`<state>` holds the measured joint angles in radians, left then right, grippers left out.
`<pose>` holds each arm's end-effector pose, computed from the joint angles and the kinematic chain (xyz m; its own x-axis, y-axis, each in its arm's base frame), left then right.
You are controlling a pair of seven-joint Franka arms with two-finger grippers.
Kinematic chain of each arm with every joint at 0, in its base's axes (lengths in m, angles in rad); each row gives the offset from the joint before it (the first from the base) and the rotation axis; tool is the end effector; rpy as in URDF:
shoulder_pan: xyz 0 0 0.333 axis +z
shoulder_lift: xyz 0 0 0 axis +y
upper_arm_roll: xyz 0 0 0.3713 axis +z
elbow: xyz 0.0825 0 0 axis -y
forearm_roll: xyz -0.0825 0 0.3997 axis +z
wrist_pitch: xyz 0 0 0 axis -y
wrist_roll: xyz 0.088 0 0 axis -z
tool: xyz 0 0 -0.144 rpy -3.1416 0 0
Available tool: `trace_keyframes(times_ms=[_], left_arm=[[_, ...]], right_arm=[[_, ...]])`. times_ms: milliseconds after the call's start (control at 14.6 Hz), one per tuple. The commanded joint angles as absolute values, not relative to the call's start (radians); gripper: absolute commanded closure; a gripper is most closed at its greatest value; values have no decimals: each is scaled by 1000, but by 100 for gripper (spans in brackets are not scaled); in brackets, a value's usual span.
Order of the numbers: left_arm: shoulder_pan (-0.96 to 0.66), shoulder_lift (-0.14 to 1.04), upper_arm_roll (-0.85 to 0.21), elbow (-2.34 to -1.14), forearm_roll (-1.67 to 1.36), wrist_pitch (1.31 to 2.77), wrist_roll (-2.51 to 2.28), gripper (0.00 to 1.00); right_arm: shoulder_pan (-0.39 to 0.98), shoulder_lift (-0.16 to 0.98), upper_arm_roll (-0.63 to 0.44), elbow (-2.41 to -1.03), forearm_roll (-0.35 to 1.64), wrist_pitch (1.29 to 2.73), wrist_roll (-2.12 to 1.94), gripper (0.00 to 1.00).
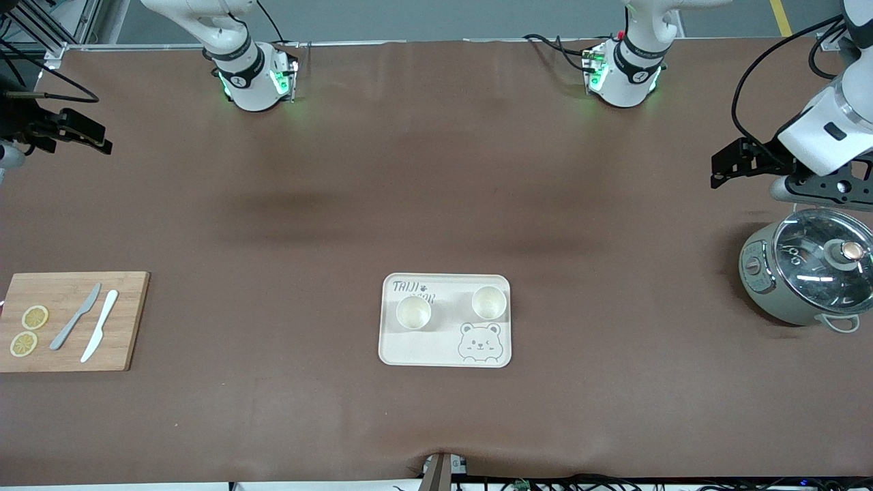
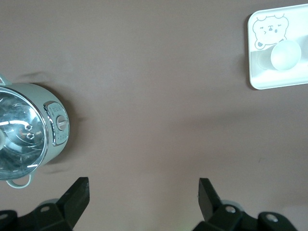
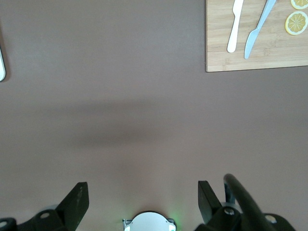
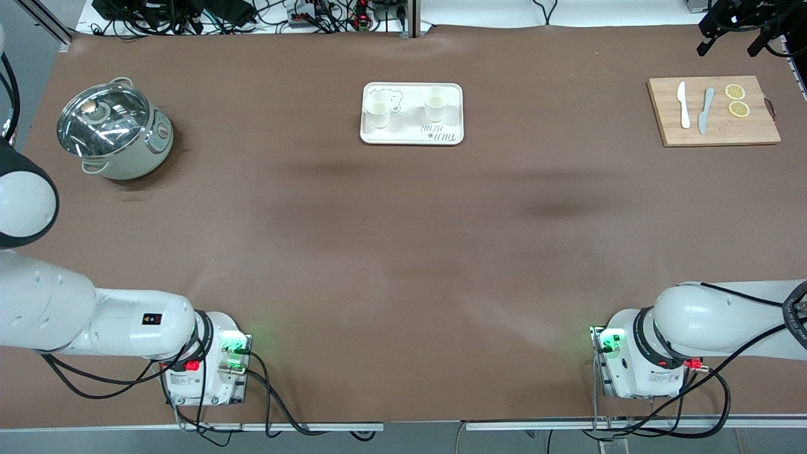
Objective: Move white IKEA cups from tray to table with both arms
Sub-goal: 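Reach the left gripper down to the white cup on the tray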
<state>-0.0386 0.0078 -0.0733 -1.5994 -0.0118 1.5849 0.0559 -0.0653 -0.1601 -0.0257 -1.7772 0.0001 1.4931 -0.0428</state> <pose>0.5688 -0.0654 0.6256 0.9858 -0.1668 -0.0216 -0.1666 -0.9859 0.0136 0.4927 -0.0460 0.6228 0.9913 -0.0466 -0.1234 -0.0482 -0.9988 -0.0095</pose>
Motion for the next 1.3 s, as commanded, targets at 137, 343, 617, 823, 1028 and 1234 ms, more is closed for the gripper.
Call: trace_keyframes(times_ms=[137,343,617,823,1028,1234], left_arm=[[-41,14,-72,-1585,-20,1577,61,0],[-52,78,-107,-1585,-61,1641,-12,0],[-57,153,-181,-1568,-58,1721,-172,0],[-58,222,-227,-1543,-58,1768,-212,0],[-58,280,-276,-1549,-64,1894,-244,0],[-73,350,-316,-1552,-55,1986,-287,0]], right_arm=[[-64,-173,-20,-1795,-17,1503,-35,0],[-64,-175,-20,-1795,-17,1506,-34,0],[-64,-175,-20,-1795,-17,1506,-34,0],[-64,-175,-20,-1795,-17,1505,-34,0],[-64,-175,-20,-1796,-17,1503,-34,0],[-64,-175,-20,-1801,-17,1503,-34,0]])
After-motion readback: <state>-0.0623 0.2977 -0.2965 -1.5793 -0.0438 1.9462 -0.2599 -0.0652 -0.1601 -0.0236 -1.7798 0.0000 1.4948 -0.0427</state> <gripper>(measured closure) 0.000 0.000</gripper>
